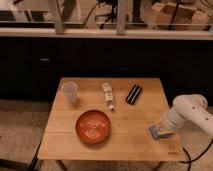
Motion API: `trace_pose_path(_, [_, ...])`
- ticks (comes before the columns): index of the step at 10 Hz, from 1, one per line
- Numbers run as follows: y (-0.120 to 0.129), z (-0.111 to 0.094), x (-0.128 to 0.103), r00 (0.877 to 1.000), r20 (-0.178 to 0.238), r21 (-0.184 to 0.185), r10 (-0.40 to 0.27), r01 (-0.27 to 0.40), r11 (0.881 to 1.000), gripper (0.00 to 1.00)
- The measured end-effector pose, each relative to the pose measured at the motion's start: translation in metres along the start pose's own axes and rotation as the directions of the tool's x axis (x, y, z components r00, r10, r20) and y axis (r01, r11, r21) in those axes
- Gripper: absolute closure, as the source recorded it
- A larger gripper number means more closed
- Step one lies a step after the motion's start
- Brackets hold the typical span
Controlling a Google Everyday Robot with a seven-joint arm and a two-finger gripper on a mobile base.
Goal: Place the pepper on the white sponge
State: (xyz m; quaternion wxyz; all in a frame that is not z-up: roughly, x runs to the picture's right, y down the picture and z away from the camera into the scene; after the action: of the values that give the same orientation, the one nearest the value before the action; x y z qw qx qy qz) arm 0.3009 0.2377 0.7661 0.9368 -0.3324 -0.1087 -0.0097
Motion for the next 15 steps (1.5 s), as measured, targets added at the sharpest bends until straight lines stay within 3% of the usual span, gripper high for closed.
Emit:
trace_pose_path(5, [-0.0005, -0.0008, -0.0032, 1.000, -0.008, -0.005, -0.018, 0.018, 1.000, 0.80])
trace_pose_path(12, [-0.0031, 0.0003, -0.0092, 0.999, -0.020, -0.014, -0.051, 0.051, 0.999, 0.84])
trace_pose_path(13, [-0.0034, -0.0006, -0.0093, 0.998, -0.023, -0.016, -0.055, 0.055, 0.998, 0.84])
trace_pose_path(15, [-0.0037, -0.0021, -0.0102, 0.997, -0.029, -0.022, -0.067, 0.066, 0.998, 0.72])
